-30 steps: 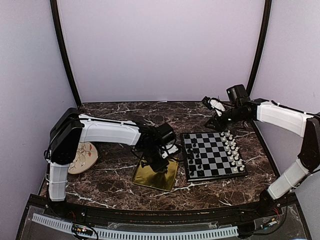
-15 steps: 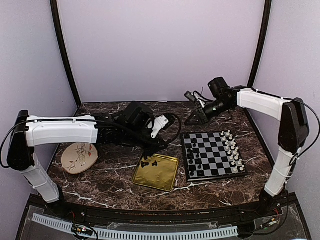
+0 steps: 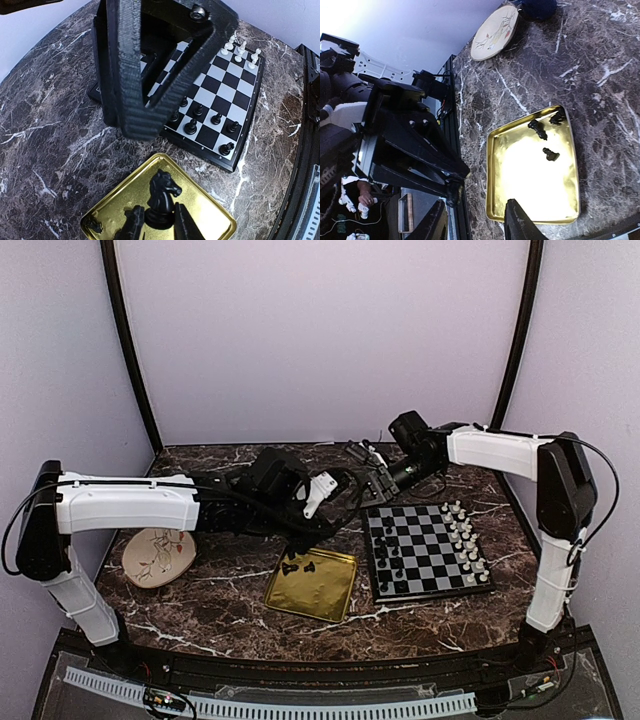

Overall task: Set up the chess pieces on the board
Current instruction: Pass from the left arm to the right

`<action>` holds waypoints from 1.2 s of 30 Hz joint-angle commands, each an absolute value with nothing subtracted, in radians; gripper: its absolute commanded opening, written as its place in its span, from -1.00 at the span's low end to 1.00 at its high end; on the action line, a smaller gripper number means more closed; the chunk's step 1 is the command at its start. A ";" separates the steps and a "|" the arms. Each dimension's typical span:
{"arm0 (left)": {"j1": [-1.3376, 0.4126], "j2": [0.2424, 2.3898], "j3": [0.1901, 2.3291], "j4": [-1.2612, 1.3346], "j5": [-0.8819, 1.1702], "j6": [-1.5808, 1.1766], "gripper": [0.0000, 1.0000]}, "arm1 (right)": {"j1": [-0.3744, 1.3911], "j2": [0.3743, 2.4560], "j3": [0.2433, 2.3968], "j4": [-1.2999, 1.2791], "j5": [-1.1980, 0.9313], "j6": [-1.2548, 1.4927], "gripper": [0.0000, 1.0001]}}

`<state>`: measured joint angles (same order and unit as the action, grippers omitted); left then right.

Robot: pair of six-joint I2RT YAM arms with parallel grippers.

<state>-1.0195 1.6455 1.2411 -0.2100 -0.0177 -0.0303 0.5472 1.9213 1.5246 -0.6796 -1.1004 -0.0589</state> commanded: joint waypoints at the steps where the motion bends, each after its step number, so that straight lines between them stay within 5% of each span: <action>1: -1.025 1.666 1.271 -0.202 -0.027 -0.040 -0.60 | 0.573 1.946 1.530 -0.627 -1.181 -0.010 -0.23; 21: -1.025 1.695 1.299 -0.211 -0.090 -0.038 -0.60 | 0.607 1.977 1.520 -0.654 -1.136 -0.026 -0.29; 36: -1.025 1.712 1.314 -0.221 -0.105 -0.040 -0.59 | 0.614 1.981 1.522 -0.670 -1.149 -0.043 -0.71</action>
<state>-1.0195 1.7168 1.2865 -0.2123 -0.0952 -0.0341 0.6025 1.9770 1.5238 -0.6674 -1.1332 -0.0311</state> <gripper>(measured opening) 0.204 0.167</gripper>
